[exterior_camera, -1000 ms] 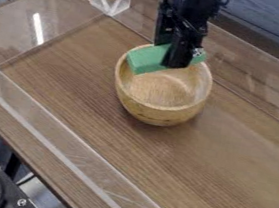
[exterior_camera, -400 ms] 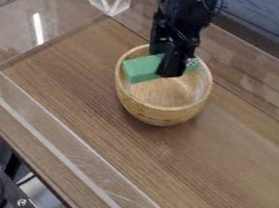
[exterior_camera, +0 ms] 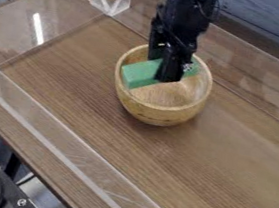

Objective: Put the green block in the brown bowl

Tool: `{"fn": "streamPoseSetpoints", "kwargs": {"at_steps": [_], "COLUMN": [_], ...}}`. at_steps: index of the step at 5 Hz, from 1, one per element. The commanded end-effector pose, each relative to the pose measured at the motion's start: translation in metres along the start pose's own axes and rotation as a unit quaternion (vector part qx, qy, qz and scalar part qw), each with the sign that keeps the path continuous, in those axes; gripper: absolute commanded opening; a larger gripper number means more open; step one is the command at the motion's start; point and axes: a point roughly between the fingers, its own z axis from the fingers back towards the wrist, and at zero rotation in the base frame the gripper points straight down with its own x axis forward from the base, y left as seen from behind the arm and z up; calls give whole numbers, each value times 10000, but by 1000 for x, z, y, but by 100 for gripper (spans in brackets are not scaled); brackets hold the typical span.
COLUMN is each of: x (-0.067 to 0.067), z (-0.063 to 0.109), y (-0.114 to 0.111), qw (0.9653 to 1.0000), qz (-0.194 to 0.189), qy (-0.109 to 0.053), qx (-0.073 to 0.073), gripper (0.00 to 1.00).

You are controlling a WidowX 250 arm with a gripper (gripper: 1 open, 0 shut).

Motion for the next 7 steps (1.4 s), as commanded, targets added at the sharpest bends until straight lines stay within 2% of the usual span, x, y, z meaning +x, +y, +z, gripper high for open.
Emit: {"fn": "streamPoseSetpoints", "kwargs": {"at_steps": [1, 7], "x": [4, 11], "z": [12, -10], "y": [3, 1], "qw": [9996, 9997], "qz": [-9, -164], "qy": [-254, -187], "qx": [137, -10], "gripper": [0, 0]}}
